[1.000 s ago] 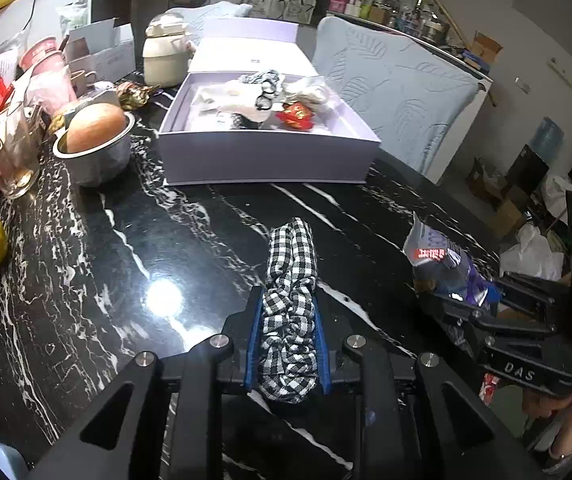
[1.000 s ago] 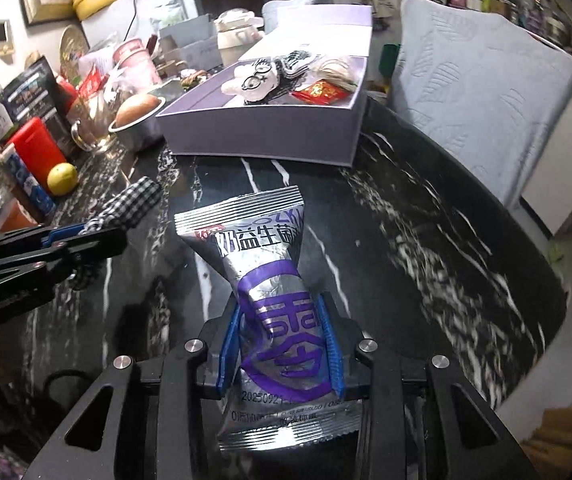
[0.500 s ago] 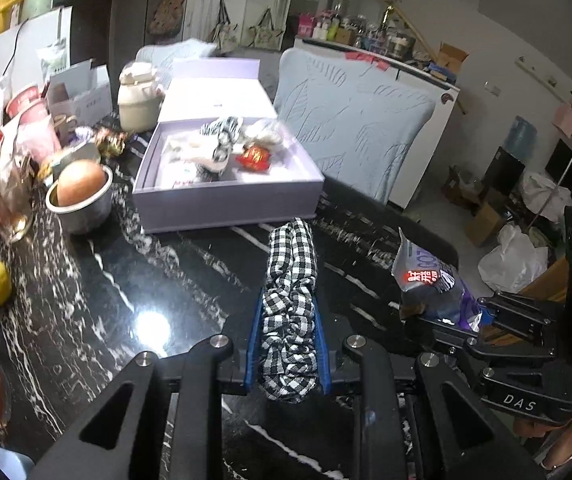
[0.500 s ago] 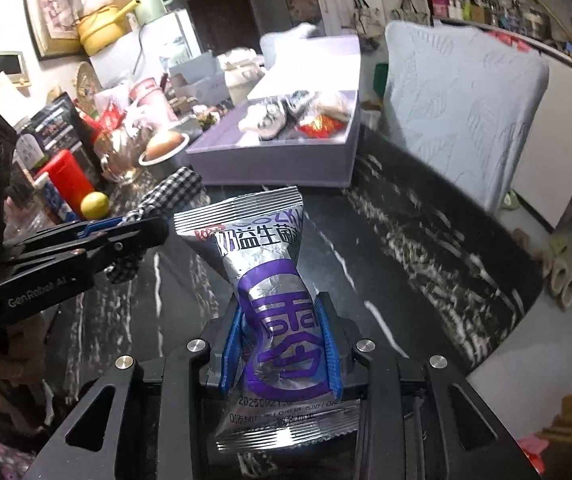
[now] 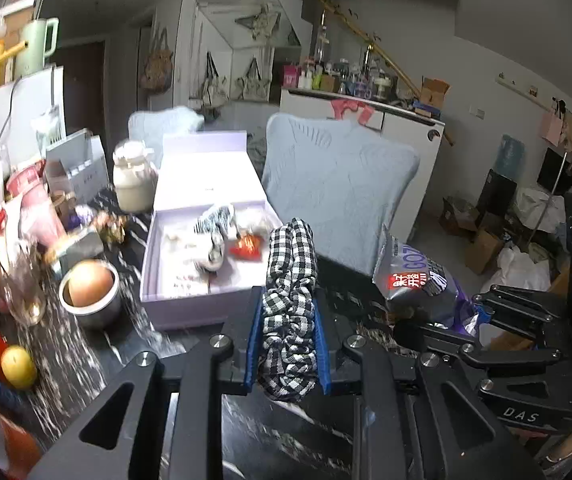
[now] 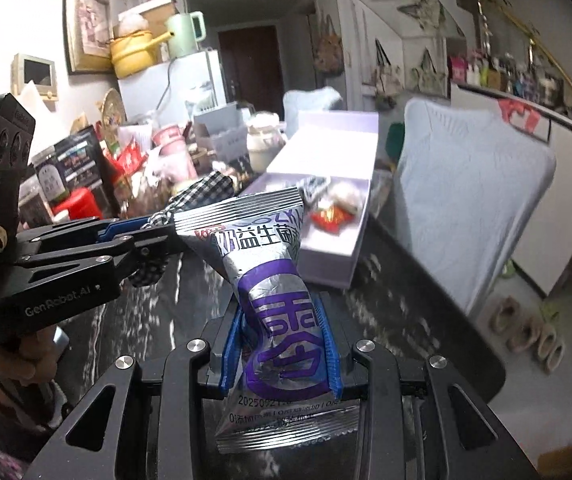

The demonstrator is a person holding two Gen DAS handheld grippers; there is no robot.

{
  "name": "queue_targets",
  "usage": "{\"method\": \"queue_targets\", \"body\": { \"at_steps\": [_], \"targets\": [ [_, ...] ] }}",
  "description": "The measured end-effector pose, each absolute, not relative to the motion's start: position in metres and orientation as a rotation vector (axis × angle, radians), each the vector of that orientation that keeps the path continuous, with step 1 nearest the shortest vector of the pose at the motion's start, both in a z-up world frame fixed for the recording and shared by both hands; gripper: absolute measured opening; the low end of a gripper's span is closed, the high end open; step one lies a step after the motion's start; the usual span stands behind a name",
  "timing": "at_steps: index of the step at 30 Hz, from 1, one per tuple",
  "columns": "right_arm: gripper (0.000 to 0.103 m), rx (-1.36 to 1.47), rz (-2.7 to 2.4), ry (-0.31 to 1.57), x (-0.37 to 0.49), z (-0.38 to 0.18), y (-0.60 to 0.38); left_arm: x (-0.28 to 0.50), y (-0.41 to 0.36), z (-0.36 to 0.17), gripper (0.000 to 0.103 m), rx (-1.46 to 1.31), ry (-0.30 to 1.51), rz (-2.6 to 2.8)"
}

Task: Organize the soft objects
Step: 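Lift and carry the scrunchie and snack packet in both grippers over the box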

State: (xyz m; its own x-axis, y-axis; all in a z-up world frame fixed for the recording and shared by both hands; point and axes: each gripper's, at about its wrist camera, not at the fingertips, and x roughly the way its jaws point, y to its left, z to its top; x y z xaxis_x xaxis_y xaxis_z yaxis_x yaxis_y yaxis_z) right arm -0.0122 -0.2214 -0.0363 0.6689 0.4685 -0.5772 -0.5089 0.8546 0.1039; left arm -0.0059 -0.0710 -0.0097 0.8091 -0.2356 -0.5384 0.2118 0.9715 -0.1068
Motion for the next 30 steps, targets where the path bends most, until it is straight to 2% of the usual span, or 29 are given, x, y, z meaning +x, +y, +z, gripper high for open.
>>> {"method": "queue_targets", "body": {
  "at_steps": [19, 30],
  "targets": [
    [0.034, -0.124, 0.568, 0.49, 0.074, 0.019, -0.201, 0.088, -0.059, 0.046, 0.022, 0.0, 0.456, -0.214],
    [0.034, -0.145, 0.548, 0.481, 0.133, 0.031, -0.187, 0.15, -0.038, 0.05, 0.022, -0.019, 0.458, -0.182]
  ]
}}
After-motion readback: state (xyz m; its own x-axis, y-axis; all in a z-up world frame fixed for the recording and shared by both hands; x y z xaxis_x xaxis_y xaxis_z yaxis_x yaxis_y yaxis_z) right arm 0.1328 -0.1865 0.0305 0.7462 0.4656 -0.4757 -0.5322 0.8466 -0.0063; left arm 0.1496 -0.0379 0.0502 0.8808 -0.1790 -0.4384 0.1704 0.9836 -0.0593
